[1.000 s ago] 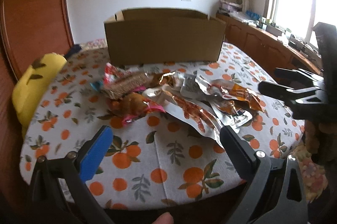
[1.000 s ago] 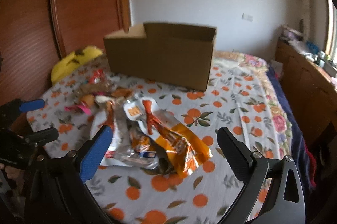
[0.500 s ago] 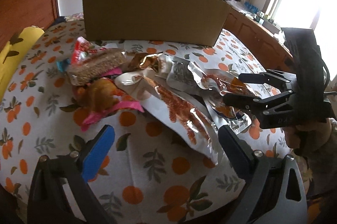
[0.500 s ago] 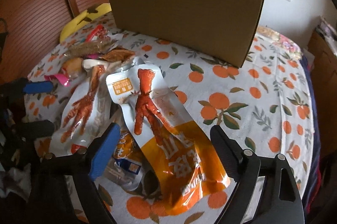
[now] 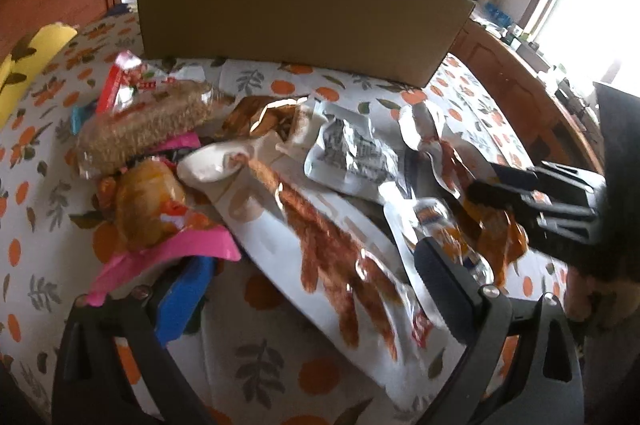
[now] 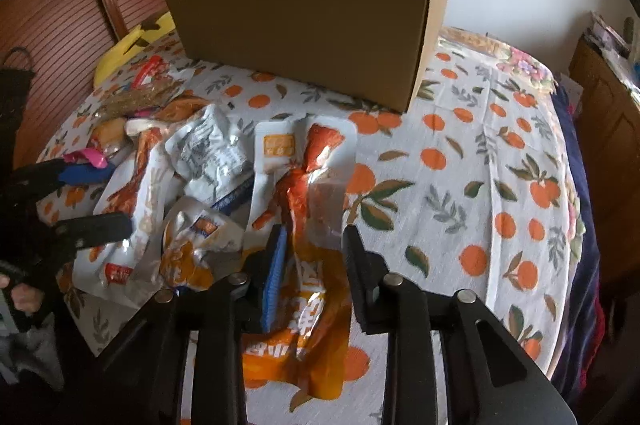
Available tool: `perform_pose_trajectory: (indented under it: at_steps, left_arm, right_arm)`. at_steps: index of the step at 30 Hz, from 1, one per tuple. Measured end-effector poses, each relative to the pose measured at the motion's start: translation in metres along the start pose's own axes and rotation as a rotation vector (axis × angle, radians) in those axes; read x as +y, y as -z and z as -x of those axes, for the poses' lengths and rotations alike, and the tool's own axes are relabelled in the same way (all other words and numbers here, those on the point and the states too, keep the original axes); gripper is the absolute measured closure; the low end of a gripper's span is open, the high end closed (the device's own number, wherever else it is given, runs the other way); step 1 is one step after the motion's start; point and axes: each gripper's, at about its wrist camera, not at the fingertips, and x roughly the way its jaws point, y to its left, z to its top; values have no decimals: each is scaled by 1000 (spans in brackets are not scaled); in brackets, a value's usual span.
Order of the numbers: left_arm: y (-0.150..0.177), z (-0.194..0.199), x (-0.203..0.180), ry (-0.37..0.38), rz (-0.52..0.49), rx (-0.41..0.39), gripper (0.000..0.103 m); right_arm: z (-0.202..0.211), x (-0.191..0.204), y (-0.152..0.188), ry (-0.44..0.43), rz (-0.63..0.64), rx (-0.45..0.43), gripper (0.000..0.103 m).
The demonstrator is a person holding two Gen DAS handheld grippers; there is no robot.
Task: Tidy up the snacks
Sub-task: 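Move both tools down toward the chicken-feet snack packs, then grasp the orange chicken-feet pack with right tool while left grasps white chicken-feet pack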
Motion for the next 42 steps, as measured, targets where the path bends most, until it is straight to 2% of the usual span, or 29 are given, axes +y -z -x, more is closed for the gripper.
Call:
perform_pose_trajectory:
  at_steps: [2, 3, 5, 7, 11, 14, 15, 19, 21, 25, 30, 33, 36, 38, 39, 42]
  left_arm:
    - [-3, -2, -1, -12, 9, -4, 5]
    - [-4, -3, -1, -19, 9, -10, 10]
    - [-3, -4, -5, -80, -23, -24, 28]
    - [-1, -1, -5, -73, -27, -38, 41]
    - [2, 5, -5, -61, -26, -38, 48]
    - [5, 8, -11, -59, -65, -44, 54]
    - [6, 9, -13, -62, -74, -47, 56]
    - [8, 11, -14, -68, -93, -49, 58]
    - [7, 12, -12, -65, -98, -41, 58]
    - [12, 17, -10, -76, -137, -34, 58]
    - [11, 12, -15, -104, -170, -15, 52]
    - [9, 7, -16, -77, -165, -3, 45]
    - [8, 4, -18, -65, -182, -4, 43]
    - [8, 5, -19, -40, -201, -2, 58]
    - [8, 6, -19, -42, -207, -4, 60]
    - [10, 11, -19, -25, -213, 2, 64]
  right_arm:
    - [-2, 0, 1, -20, -16, 2, 73]
    - [-3, -3, 2, -40, -36, 3, 73]
    - [-3, -6, 2, -56, -56, -1, 73]
    - [-3, -6, 3, -56, -61, -6, 72]
    - [-4, -5, 3, -62, -70, -5, 69]
    - [-6, -4, 1, -69, -68, -3, 68]
    - [-7, -2, 0, -71, -63, 0, 64]
    - [-12, 6, -3, -60, -40, 10, 55]
    - [-15, 8, -6, -75, -31, 21, 43]
    - [-22, 23, -10, 14, 33, 39, 41]
    - [-24, 19, -14, 25, -1, 40, 49]
    - [-24, 21, -14, 42, 8, 42, 50]
    - [-22, 25, -13, 58, 11, 42, 52]
    - [-20, 26, -13, 58, 5, 26, 56]
    - [-18, 27, -13, 57, 1, 17, 60]
    - [-13, 26, -11, 37, -12, 7, 64]
